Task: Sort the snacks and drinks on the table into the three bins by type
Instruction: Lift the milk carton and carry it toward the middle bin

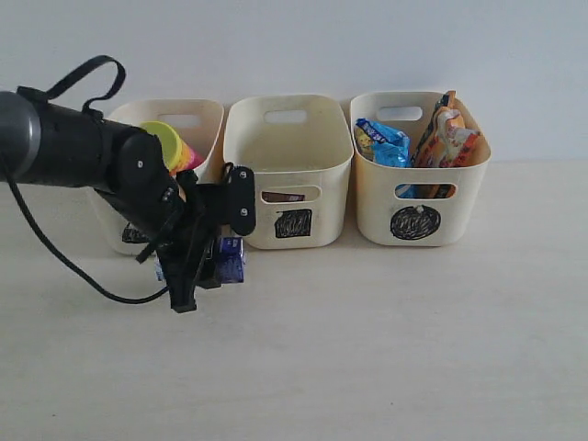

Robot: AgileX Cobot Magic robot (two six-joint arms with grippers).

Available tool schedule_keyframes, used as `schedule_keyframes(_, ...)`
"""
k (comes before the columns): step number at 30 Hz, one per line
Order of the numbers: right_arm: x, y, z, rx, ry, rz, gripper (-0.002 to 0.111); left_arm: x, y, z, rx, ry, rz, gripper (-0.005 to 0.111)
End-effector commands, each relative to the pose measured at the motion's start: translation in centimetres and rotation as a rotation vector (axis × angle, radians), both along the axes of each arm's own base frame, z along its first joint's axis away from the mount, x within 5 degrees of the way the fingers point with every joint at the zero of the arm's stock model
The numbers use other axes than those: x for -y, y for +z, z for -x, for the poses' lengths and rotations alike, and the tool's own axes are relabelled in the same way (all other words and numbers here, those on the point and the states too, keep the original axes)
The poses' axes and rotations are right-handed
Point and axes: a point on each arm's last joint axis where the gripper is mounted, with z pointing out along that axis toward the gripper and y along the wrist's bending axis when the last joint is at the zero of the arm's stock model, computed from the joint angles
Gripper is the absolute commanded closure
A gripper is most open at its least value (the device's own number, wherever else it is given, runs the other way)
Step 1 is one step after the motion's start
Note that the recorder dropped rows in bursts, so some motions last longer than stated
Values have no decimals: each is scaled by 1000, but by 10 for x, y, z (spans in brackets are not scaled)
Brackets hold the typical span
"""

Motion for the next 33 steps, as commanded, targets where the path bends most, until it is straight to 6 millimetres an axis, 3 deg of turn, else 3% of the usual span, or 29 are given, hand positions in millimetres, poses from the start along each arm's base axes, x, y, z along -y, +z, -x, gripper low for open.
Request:
schedule_keyframes(1, 0, -1, 0, 2, -2, 1, 108, 0, 20, 18, -145, 69, 57, 102)
schedule_keyframes(11, 0, -1, 0, 2, -2, 1, 108, 7, 69, 51, -342, 143, 274, 102)
schedule_keyframes(16, 0, -1, 0, 2, -2, 1, 108, 7, 138, 69, -210, 174, 545, 102)
schedule_keyframes(21, 0, -1, 0, 2, -2, 1, 108, 7, 175, 54, -1, 364, 865, 102)
schedule_keyframes(27, 0, -1, 0, 2, -2, 1, 108, 0, 178, 20, 204, 627, 1087, 102)
schedule_keyframes(33, 0, -1, 0, 2, -2, 11, 108, 13, 164, -10, 214, 663, 1093, 102)
